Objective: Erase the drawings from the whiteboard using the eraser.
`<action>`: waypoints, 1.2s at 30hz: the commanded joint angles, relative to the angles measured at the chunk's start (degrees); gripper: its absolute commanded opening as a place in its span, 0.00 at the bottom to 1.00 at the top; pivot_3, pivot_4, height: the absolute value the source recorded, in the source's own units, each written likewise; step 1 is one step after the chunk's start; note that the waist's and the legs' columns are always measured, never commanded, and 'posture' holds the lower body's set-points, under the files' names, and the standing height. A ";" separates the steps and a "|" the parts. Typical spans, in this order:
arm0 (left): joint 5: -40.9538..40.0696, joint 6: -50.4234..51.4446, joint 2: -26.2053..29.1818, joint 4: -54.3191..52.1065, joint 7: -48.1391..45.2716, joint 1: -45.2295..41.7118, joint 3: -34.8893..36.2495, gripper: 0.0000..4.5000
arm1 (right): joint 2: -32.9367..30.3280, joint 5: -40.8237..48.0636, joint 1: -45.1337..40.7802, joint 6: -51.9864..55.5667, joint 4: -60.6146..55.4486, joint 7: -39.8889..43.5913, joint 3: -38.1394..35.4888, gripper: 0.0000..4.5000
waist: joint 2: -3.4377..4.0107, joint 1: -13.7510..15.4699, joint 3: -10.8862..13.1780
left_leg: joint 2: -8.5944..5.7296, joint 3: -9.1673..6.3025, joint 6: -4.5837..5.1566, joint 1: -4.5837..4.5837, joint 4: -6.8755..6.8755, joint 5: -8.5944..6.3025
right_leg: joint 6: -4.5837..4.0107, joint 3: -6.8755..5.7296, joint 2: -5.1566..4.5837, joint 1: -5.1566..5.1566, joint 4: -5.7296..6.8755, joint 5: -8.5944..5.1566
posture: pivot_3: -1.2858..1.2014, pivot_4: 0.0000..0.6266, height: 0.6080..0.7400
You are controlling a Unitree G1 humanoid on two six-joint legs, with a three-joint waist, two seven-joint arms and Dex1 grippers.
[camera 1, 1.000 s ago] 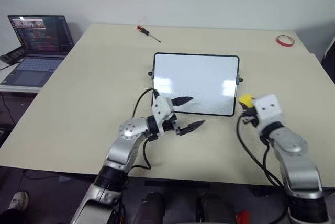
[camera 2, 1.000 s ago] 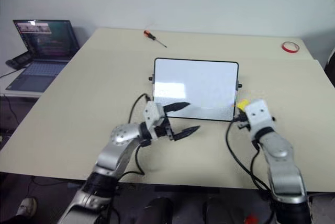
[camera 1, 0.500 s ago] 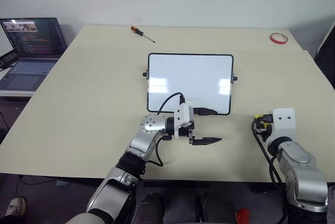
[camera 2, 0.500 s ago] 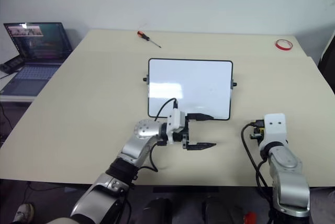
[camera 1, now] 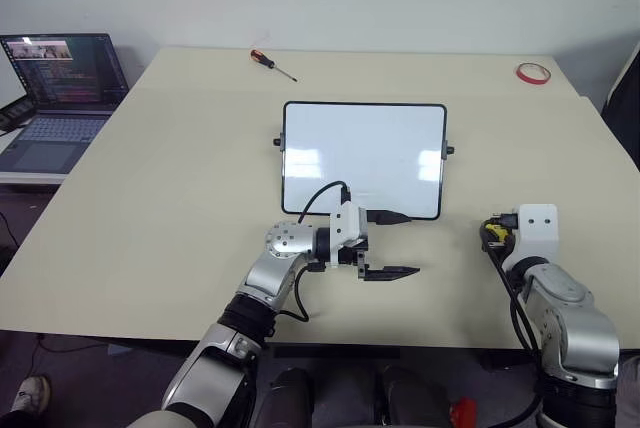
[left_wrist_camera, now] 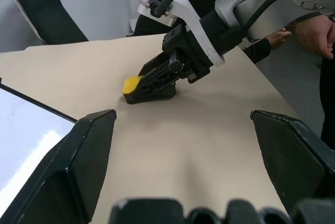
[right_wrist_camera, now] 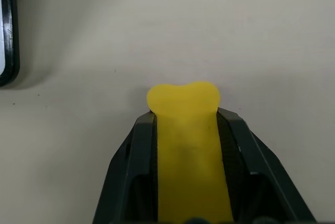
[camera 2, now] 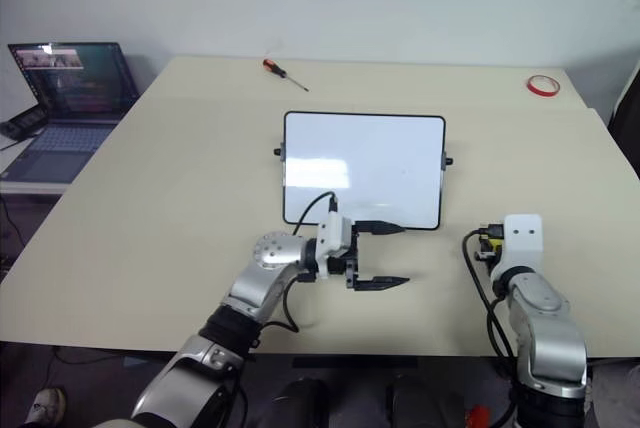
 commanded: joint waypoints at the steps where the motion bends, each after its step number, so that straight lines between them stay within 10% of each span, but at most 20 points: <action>1: 0.04 -0.51 0.07 -1.74 0.37 -0.23 0.58 1.00 | -0.93 0.65 -1.28 -0.99 -0.20 -0.53 -0.55 0.47 | 0.00 0.00 0.00 | 0.00 0.00 0.00 0.00 0.00 0.00 | 0.00 0.01 0.00 0.00 0.00 0.00 | 0.52 0.24 1.00; 8: -0.03 -0.15 0.18 -1.87 0.62 -0.64 0.73 1.00 | -1.17 0.60 -2.07 -1.56 0.80 -1.18 -0.46 0.99 | 0.00 0.01 0.00 | 0.00 0.00 0.00 0.00 0.00 0.00 | -0.01 0.00 0.00 0.00 0.01 0.00 | 0.52 0.24 1.00; 23: -3.71 21.75 10.58 -27.77 16.14 2.87 12.48 1.00 | -1.69 -0.88 -2.66 -4.90 -9.83 -5.22 -1.55 0.99 | 0.02 -0.02 0.01 | 0.02 -0.03 0.00 0.00 0.00 0.00 | 0.00 0.02 -0.02 -0.01 0.01 0.00 | 0.52 0.24 1.00; 36: 6.00 20.86 4.74 -38.12 48.17 27.25 25.60 1.00 | 4.21 -1.49 17.53 -33.97 -11.17 -5.84 -0.24 0.99 | 0.03 0.13 0.00 | 0.10 -0.10 -0.02 0.07 -0.01 -0.02 | 0.00 0.12 -0.15 0.00 0.01 -0.01 | 0.52 0.24 1.00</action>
